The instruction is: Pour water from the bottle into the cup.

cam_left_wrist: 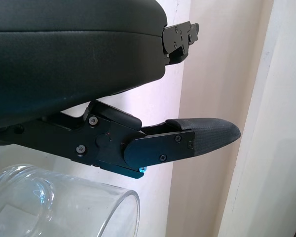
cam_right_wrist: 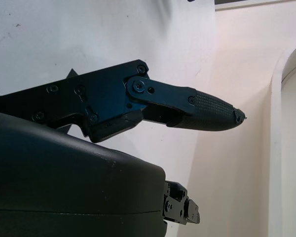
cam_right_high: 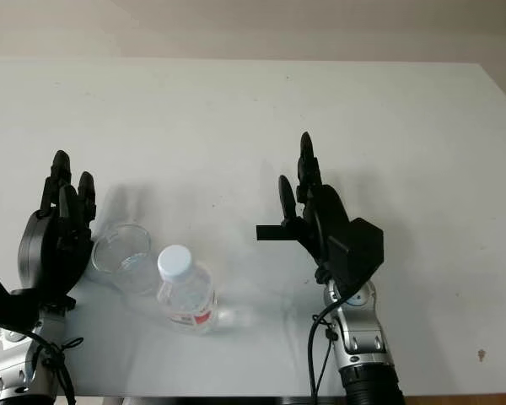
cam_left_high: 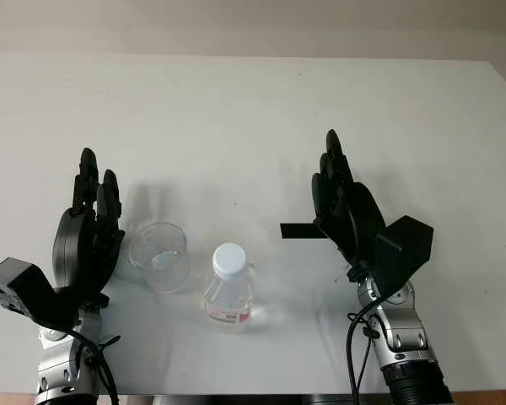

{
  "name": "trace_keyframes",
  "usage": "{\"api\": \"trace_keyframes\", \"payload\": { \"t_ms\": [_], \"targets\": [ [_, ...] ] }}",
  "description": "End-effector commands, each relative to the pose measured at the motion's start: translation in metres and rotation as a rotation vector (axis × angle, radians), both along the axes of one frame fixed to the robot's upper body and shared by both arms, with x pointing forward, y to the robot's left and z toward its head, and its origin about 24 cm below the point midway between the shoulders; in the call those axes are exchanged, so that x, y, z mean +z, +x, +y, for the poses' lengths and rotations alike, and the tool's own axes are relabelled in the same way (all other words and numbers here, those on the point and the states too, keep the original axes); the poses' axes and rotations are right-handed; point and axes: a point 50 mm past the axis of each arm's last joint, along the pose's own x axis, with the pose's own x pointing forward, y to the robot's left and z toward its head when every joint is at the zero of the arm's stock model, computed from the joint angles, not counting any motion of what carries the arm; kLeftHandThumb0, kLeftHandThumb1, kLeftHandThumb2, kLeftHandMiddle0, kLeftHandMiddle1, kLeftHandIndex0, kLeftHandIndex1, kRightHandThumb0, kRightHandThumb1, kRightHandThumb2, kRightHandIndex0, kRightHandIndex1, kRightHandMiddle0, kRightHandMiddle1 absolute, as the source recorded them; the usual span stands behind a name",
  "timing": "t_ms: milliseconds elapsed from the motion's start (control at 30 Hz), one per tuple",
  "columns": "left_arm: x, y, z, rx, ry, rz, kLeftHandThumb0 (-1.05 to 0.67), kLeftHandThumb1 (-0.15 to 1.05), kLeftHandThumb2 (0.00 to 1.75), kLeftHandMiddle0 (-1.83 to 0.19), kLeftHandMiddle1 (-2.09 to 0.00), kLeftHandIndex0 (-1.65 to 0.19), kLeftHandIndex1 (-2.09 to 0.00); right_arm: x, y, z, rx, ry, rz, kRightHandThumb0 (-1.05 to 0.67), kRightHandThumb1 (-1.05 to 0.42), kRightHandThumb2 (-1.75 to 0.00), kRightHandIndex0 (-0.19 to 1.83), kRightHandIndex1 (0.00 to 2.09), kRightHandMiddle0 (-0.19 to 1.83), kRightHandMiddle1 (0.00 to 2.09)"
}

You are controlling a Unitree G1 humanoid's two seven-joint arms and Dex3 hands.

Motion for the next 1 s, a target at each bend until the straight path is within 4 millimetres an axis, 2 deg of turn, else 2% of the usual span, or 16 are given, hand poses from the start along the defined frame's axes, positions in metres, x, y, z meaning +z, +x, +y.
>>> {"api": "trace_keyframes", "payload": {
  "t_ms": [0,267,367,467,600,667,800,967],
  "targets": [
    [-0.004,-0.007,0.003,0.011,0.004,0.019,-0.73,1.05,0.56,0.18,-0.05,0.19,0.00,0.007,-0.002,0.000,0.010,0.007,-0.042,-0.74,-1.05,-0.63,-0.19,0.00,-0.19,0.00],
    [-0.007,-0.009,0.002,0.024,-0.013,0.040,-0.74,1.05,0.53,0.18,-0.05,0.19,-0.01,0.001,0.004,0.001,0.057,-0.006,0.018,-0.76,-1.05,-0.61,-0.19,0.00,-0.19,0.00],
    [-0.009,-0.008,0.002,0.019,-0.010,0.045,-0.74,1.05,0.52,0.18,-0.05,0.19,-0.02,0.001,0.006,-0.004,0.119,-0.023,-0.003,-0.80,-1.05,-0.59,-0.19,0.00,-0.19,0.00],
    [-0.010,-0.008,0.000,0.016,-0.001,0.047,-0.74,1.05,0.53,0.18,-0.05,0.19,-0.03,0.005,0.007,-0.016,0.216,-0.018,-0.037,-0.83,-1.05,-0.51,-0.17,0.02,-0.15,0.03],
    [-0.010,-0.006,-0.004,0.015,-0.008,0.044,-0.75,1.05,0.53,0.18,-0.05,0.19,-0.01,0.011,0.012,-0.031,0.319,0.065,0.005,-0.83,-1.04,-0.21,-0.01,0.09,0.02,0.10],
    [-0.009,-0.005,-0.007,0.013,-0.004,0.035,-0.75,1.05,0.53,0.18,-0.05,0.19,-0.01,0.015,0.014,-0.036,0.363,0.073,0.031,-0.81,-1.03,-0.11,0.00,0.08,0.02,0.09],
    [-0.008,-0.002,-0.012,-0.004,-0.008,0.025,-0.75,1.05,0.55,0.19,-0.05,0.19,0.00,0.018,0.017,-0.036,0.441,0.058,0.081,-0.80,-0.96,-0.04,0.00,0.07,-0.01,0.06],
    [-0.007,-0.002,-0.013,-0.010,-0.003,0.030,-0.75,1.05,0.54,0.19,-0.05,0.19,0.00,0.020,0.019,-0.031,0.543,0.068,0.124,-0.82,-0.94,-0.05,0.10,0.11,0.08,0.10]
  ]
}}
